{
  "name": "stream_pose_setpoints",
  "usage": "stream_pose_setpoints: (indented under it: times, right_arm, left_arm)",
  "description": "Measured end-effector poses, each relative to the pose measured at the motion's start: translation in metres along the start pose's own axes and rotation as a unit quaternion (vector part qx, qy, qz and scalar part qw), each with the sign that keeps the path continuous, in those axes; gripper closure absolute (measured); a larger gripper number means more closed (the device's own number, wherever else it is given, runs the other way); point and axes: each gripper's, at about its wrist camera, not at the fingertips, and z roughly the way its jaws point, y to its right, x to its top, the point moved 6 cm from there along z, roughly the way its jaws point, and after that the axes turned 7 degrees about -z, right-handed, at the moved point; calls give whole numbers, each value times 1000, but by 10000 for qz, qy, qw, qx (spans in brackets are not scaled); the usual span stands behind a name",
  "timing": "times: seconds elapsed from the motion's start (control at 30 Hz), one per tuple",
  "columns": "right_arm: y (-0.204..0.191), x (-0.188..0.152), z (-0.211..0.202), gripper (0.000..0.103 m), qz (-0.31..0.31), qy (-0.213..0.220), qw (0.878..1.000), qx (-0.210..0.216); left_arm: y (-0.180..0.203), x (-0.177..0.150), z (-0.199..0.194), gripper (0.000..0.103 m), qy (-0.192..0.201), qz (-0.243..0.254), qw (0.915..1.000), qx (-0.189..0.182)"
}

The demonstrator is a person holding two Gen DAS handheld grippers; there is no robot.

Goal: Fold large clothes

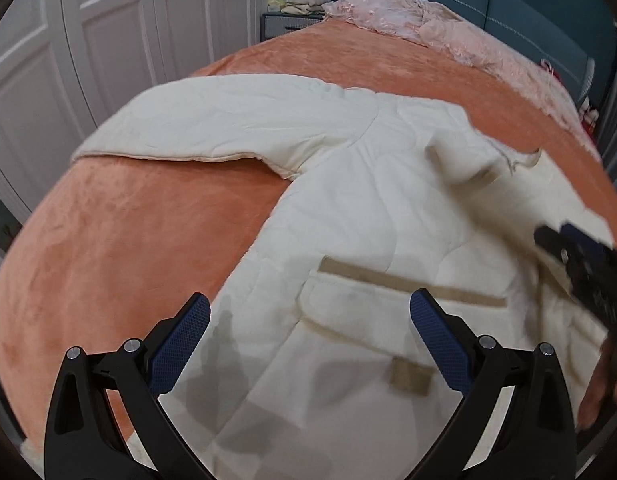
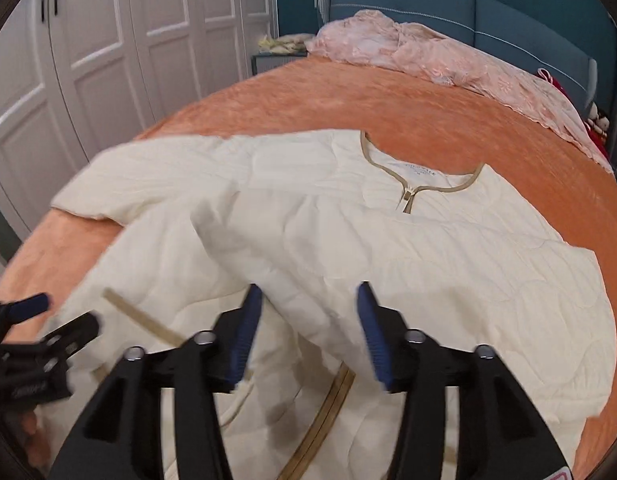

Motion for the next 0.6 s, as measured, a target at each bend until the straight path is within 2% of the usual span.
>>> stream_pose_setpoints:
  times: [0.13, 0.27, 0.33, 0.43, 0.5, 0.57, 0.6]
  right_arm:
    - [28, -13, -29, 48, 523, 169, 9985, -42]
    - [80, -43, -47, 48, 1188, 116, 9921, -389]
    - [116, -68, -58, 47, 1634, 21, 9845, -634]
    - [160, -100, -68, 47, 2377, -35, 9684, -749]
    - [180, -113, -72, 47, 2711, -25, 9595, -768]
    - [197, -124, -72, 47, 3030, 0, 9501, -740]
    - [205, -128, -70, 47, 3198, 24, 9449, -694]
  left_arm:
    - [21, 11, 1, 5, -116, -216, 9984, -507]
    - [63, 16, 18, 5, -615, -443, 9898, -1204]
    - [82, 17, 26, 5, -816, -561, 9832, -1532]
    - [110, 18, 44, 6, -1100, -704, 9758, -1755]
    - [119, 17, 54, 15, -1240, -856, 9710, -1858]
    - [126, 18, 59, 57, -1302, -922, 9693, -1869]
    - [127, 20, 60, 66, -1285, -858, 9714, -1801]
